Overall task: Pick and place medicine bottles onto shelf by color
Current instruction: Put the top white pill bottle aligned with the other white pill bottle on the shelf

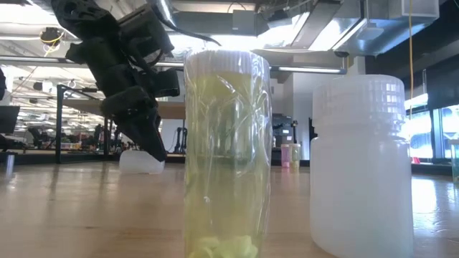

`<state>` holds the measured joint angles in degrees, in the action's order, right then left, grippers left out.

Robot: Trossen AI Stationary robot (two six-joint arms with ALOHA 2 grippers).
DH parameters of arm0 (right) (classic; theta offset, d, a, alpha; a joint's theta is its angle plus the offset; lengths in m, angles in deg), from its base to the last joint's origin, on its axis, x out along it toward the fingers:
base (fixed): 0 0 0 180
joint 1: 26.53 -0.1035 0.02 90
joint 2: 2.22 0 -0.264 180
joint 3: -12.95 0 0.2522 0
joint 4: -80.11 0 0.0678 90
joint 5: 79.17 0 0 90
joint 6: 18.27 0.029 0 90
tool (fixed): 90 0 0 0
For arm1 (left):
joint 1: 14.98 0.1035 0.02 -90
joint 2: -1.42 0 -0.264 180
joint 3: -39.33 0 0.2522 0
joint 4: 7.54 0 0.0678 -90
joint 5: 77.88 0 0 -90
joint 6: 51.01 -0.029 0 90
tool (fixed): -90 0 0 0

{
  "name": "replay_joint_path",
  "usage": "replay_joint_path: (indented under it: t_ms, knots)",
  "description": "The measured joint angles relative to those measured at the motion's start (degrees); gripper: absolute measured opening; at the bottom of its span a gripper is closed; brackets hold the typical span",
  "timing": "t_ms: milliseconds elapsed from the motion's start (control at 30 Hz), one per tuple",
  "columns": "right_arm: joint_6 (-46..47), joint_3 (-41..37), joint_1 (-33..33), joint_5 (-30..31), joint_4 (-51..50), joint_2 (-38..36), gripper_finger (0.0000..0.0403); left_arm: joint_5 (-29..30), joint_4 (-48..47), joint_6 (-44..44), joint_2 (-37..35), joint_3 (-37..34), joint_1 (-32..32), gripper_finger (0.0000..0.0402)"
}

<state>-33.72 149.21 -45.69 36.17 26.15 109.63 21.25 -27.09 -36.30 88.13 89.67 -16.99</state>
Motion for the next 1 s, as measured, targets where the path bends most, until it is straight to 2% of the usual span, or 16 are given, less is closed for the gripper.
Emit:
replay_joint_path:
  t_ms: [733,1000]
  knots:
    - [-0.02,-0.02,0.0,-0.02,0.02,0.0,0.0186,0.31,-1.76,-0.36,-0.01,0.0,-0.32,0.0196]
    - [-0.02,-0.02,0.0,-0.04,0.02,0.0,0.0186,0.66,-1.83,0.36,2.79,0.0,-0.41,0.0195]
